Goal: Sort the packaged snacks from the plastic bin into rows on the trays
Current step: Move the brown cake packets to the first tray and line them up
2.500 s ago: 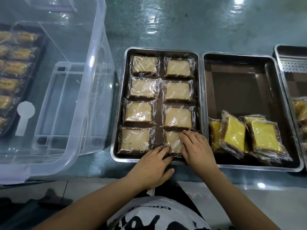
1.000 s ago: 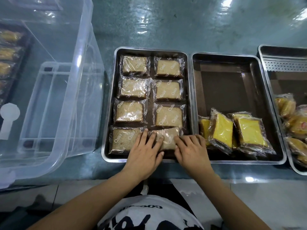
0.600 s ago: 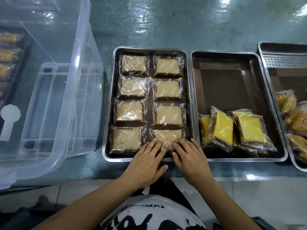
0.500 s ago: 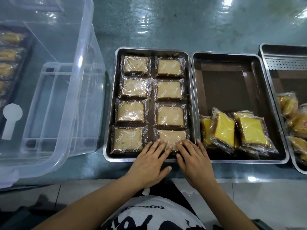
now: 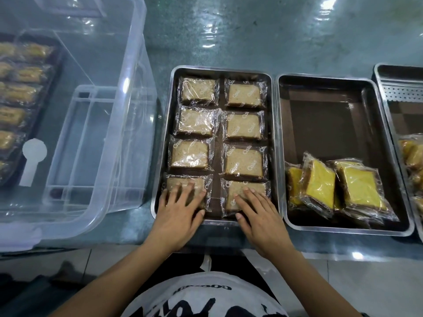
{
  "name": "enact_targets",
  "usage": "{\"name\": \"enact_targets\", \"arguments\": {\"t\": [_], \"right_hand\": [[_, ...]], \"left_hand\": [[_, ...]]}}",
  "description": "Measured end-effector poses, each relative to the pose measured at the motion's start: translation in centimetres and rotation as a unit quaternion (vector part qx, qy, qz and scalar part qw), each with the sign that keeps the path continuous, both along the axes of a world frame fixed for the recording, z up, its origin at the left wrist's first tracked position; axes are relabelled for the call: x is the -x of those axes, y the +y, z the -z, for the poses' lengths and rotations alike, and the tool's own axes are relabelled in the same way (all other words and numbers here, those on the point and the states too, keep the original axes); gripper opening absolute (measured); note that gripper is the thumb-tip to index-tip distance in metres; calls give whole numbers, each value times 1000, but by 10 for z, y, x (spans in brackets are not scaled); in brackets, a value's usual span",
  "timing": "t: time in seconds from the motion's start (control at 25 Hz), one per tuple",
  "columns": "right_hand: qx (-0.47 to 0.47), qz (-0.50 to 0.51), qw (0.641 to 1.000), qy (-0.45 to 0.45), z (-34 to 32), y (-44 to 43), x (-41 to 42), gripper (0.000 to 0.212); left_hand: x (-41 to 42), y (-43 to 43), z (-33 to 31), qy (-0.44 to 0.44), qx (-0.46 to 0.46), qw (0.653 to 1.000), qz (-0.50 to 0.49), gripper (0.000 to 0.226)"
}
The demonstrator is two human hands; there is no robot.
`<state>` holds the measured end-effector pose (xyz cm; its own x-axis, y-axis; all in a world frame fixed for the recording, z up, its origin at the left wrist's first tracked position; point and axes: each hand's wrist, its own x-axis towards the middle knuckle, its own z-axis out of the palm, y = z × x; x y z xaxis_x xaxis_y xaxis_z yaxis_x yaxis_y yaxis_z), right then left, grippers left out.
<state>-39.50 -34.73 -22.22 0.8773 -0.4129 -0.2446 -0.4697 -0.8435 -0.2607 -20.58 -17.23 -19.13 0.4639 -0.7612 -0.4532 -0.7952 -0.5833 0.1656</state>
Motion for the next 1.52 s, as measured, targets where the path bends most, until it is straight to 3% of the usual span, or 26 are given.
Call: {"name": "enact_targets", "arguments": {"t": [0.2,0.44,0.68,0.84,1.12,1.52], "right_hand": [[-1,10,1000,-25,-10,-8,-7,53],[31,42,998,-45,-13,-48,-81,56],[18,17,1000,3,2,-70,-88,60],[10,27,999,-14,-1,-70,-88,60],[38,60,995,-68,0,-109,-150,60],[40,73,995,-47,8,-128,-165,60]], "left_hand": [[-4,3,-6,25,9,1000,-6,66],[-30,-56,-6,-25,120,992,-14,57],[-68,-81,18,-22,56,998,-22,60],[-70,-76,12,-14,55,998,-32,58],[-95,-132,11,-43,181,977,-100,52],[-122,-153,30,-23,117,984,-130,55]]}}
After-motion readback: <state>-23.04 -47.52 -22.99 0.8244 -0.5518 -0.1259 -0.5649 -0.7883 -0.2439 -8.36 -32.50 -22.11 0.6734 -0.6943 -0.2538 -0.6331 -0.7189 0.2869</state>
